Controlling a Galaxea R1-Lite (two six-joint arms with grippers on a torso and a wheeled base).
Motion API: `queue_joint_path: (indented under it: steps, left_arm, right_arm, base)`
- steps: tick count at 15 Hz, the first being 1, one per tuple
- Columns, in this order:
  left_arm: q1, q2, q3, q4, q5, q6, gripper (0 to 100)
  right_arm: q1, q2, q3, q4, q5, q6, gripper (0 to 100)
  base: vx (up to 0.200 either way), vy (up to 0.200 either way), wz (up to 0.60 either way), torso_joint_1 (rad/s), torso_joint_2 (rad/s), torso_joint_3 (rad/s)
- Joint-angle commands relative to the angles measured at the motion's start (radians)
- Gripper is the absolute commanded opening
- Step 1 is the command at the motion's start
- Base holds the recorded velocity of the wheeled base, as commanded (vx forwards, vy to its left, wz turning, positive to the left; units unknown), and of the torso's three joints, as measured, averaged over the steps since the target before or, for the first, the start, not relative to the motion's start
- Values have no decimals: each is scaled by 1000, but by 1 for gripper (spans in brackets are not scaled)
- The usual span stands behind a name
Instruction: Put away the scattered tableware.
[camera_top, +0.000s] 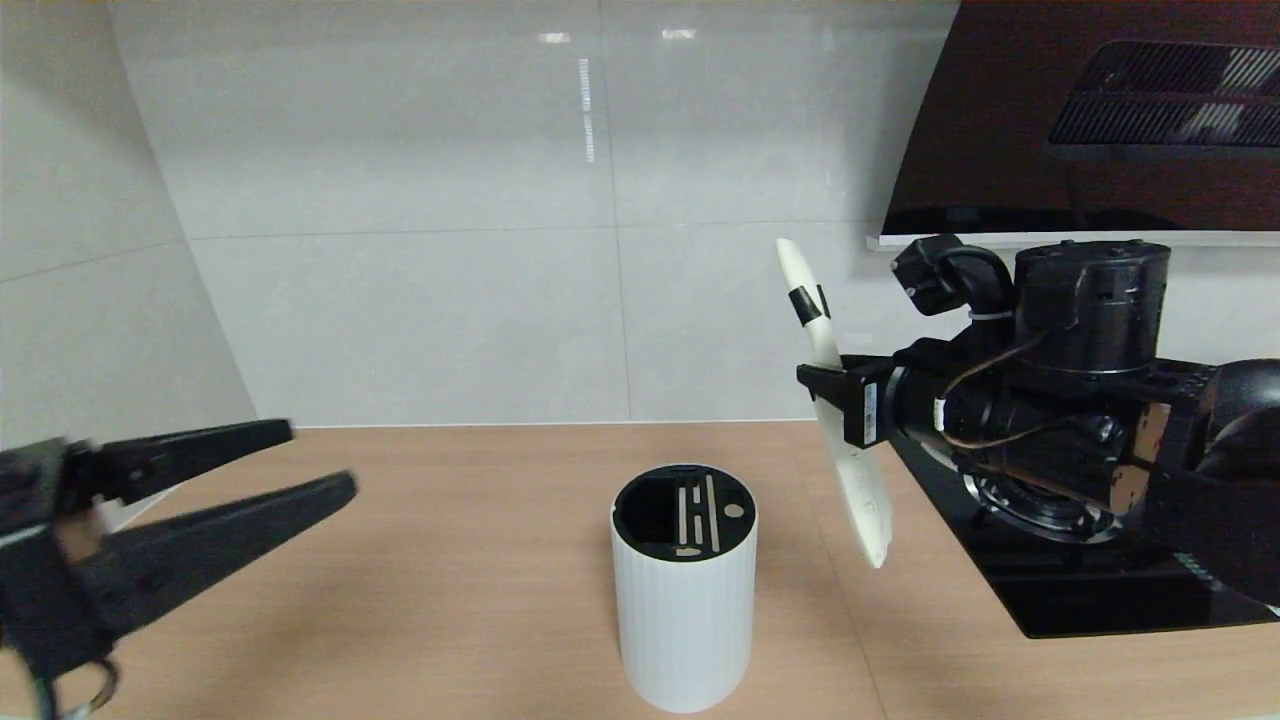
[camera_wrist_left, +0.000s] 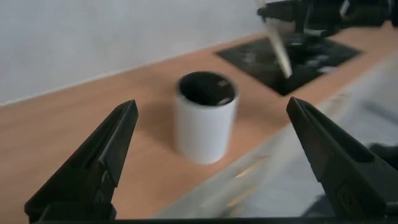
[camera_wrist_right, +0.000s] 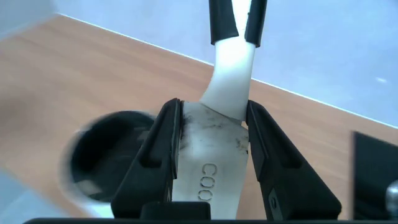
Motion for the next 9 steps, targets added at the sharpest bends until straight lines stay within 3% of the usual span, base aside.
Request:
queue_joint_path:
  steps: [1, 3, 6, 9]
  left_arm:
    - [-182, 406, -38, -338, 17, -187, 100]
    - [-238, 476, -26, -522, 85, -358, 100]
    - [-301, 532, -5, -629, 129, -432, 100]
    - [-378, 544, 9, -646, 129, -453, 100]
  right_arm:
    - [98, -60, 21, 5, -16, 10, 0]
    - [156, -60, 21, 43, -59, 10, 0]
    - [231, -54, 24, 51, -80, 27, 0]
    - [282, -37, 32, 49, -124, 29, 0]
  base:
    - [0, 0, 0, 0, 0, 0]
    - [0, 0, 0, 0, 0, 0]
    - [0, 0, 0, 0, 0, 0]
    - [0, 0, 0, 0, 0, 0]
